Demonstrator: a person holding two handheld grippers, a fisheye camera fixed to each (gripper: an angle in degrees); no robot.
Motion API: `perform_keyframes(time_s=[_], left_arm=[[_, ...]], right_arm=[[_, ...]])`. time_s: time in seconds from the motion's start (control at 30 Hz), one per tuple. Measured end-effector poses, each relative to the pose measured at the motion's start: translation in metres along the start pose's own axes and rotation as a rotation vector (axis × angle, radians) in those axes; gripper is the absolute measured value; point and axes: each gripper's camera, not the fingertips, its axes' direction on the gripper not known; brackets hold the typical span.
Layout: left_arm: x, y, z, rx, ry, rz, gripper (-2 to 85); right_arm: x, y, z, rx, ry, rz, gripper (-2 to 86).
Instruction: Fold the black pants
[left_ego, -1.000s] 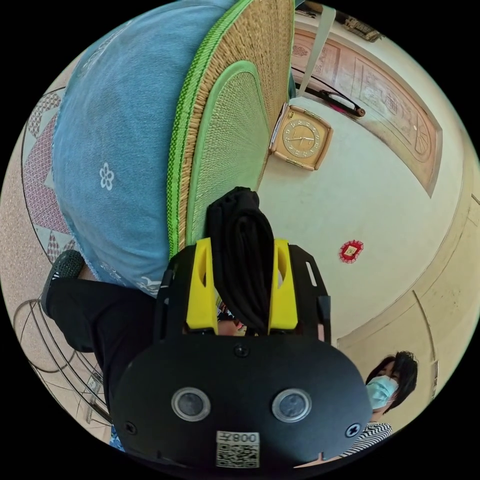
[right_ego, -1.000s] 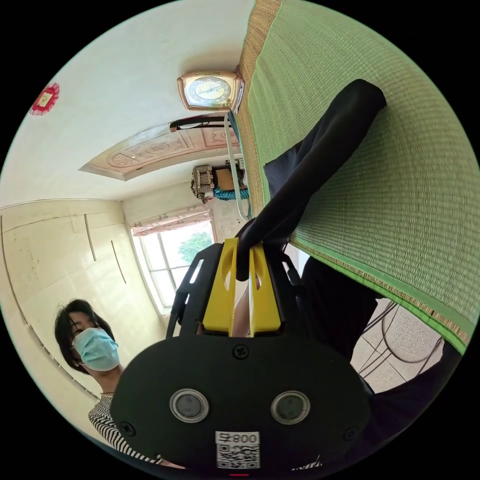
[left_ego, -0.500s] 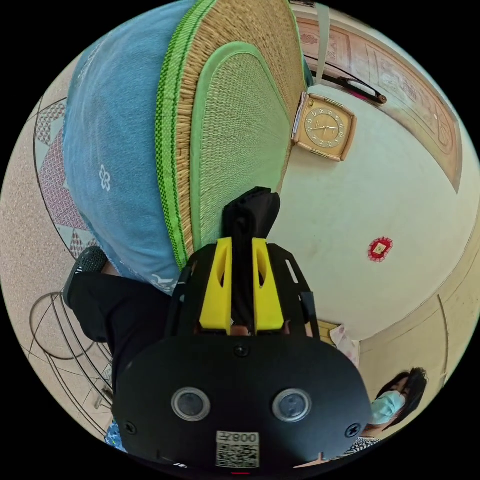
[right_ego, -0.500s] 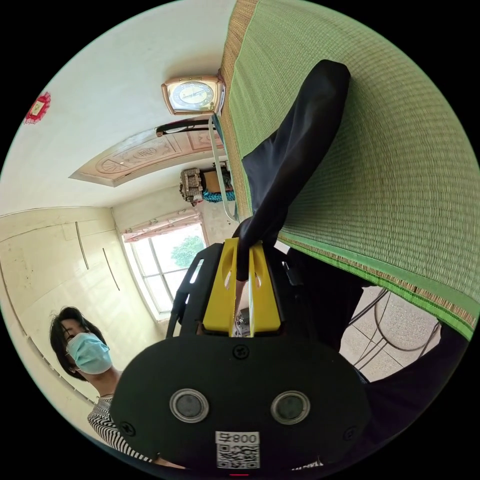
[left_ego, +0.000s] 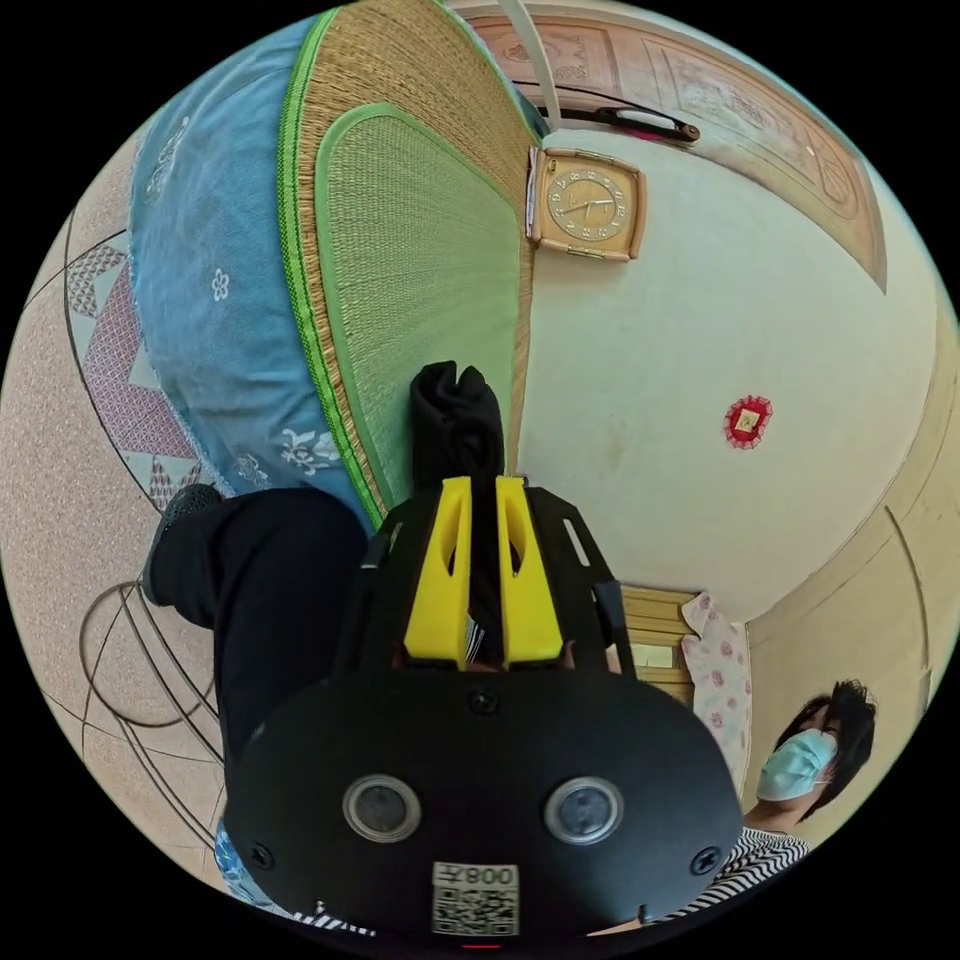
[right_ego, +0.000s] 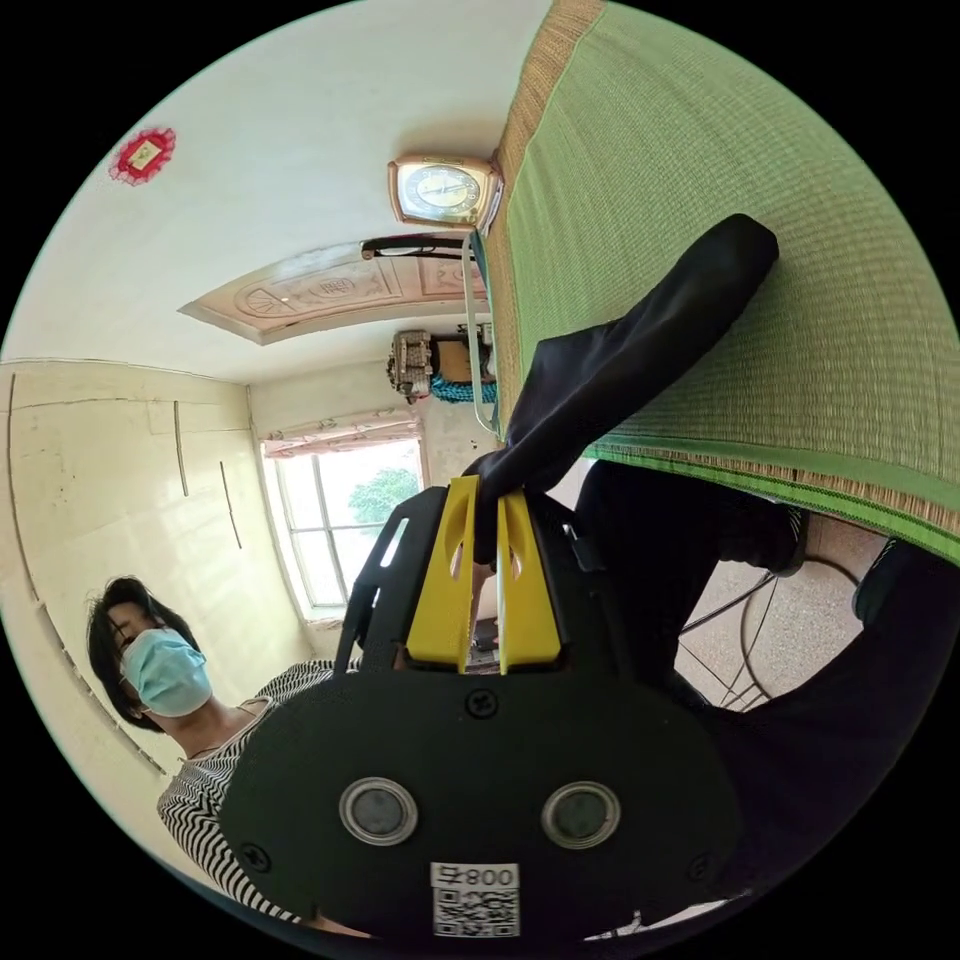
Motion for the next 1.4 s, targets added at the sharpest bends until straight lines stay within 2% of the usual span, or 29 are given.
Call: perform_keyframes(time_s=[0.27,0.47,0.67,0.83,0.97,1.07,1.13,1.17,1.23,1.3,1.4], left_arm=[[0.130,0.020,0.092,-0.106,0.006,0.107,3.8],[0.246,0.026,0.223,-0.244,0.005,0.176,3.4],[0.394,0.052,0.416,-0.436,0.087,0.286,3.2],[0.557,0.115,0.616,-0.649,0.236,0.459,3.2],[0.644,0.174,0.735,-0.785,0.289,0.587,3.3],[0.676,0.217,0.821,-0.884,0.250,0.656,3.5],[0.669,0.239,0.884,-0.968,0.156,0.638,3.6],[0.665,0.243,0.899,-0.991,0.113,0.644,3.5],[0.641,0.253,0.947,-1.059,-0.092,0.596,3.6],[0.634,0.258,0.967,-1.090,-0.175,0.573,3.7],[0.649,0.262,0.985,-1.099,-0.097,0.547,4.3]], right_arm=[[-0.019,0.077,-0.072,0.136,-0.068,-0.070,0.5],[-0.046,0.114,-0.159,0.301,-0.074,-0.143,0.4],[-0.106,0.154,-0.287,0.506,-0.015,-0.294,0.4],[-0.167,0.213,-0.399,0.731,0.085,-0.450,0.5],[-0.186,0.276,-0.472,0.921,0.180,-0.522,0.5],[-0.157,0.308,-0.501,1.007,0.223,-0.468,0.8],[-0.118,0.319,-0.509,1.037,0.229,-0.373,0.9],[-0.085,0.324,-0.511,1.045,0.218,-0.277,1.1],[-0.032,0.325,-0.506,1.040,0.204,-0.117,1.3],[0.027,0.324,-0.492,0.989,0.181,0.090,1.8],[0.048,0.333,-0.481,1.027,0.049,0.035,2.5]])
